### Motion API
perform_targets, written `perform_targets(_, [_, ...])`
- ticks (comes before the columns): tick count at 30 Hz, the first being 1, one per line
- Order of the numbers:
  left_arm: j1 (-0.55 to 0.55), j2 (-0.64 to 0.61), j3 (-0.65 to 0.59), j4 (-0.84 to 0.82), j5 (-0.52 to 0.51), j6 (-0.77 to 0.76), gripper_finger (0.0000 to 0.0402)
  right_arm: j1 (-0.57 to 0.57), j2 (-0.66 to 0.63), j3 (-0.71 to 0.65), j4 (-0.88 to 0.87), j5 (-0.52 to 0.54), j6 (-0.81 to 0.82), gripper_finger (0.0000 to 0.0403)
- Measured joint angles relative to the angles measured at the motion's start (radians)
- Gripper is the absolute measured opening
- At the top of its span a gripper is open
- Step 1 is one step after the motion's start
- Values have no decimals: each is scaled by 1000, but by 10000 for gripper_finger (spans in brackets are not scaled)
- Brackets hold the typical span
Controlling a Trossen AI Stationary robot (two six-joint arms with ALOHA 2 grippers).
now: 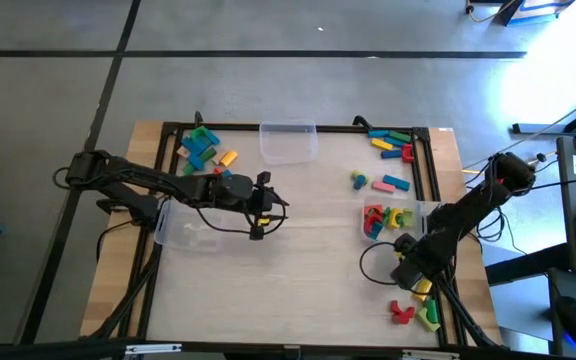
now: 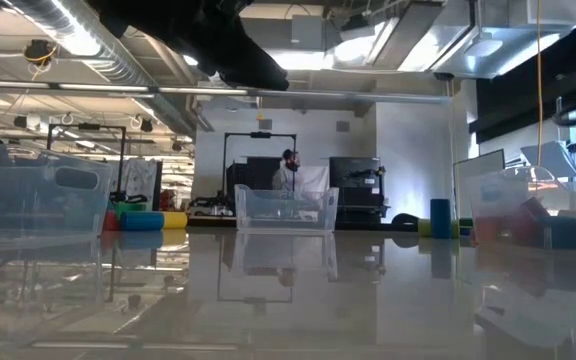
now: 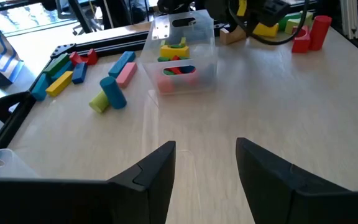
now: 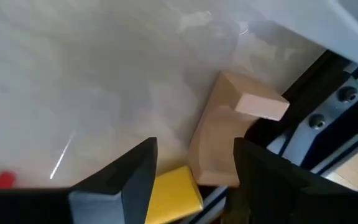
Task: Sort blocks by size
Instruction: Put the brown arch block into the bottom right transparent bin
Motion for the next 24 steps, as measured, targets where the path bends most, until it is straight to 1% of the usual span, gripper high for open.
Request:
perform_targets(7, [0,0,0,1,0,6,164,4,26,-46,101,25,0,215])
perform_targets(15, [0,0,0,1,0,5,164,4,26,-29,148,63,-34,215])
perform_targets(17, [0,0,0,2,0,6,164,4,27,-16,163,97,-52,215])
perform_targets(24, [0,0,0,2,0,5,164,-5,29,5,271,286,-139,215])
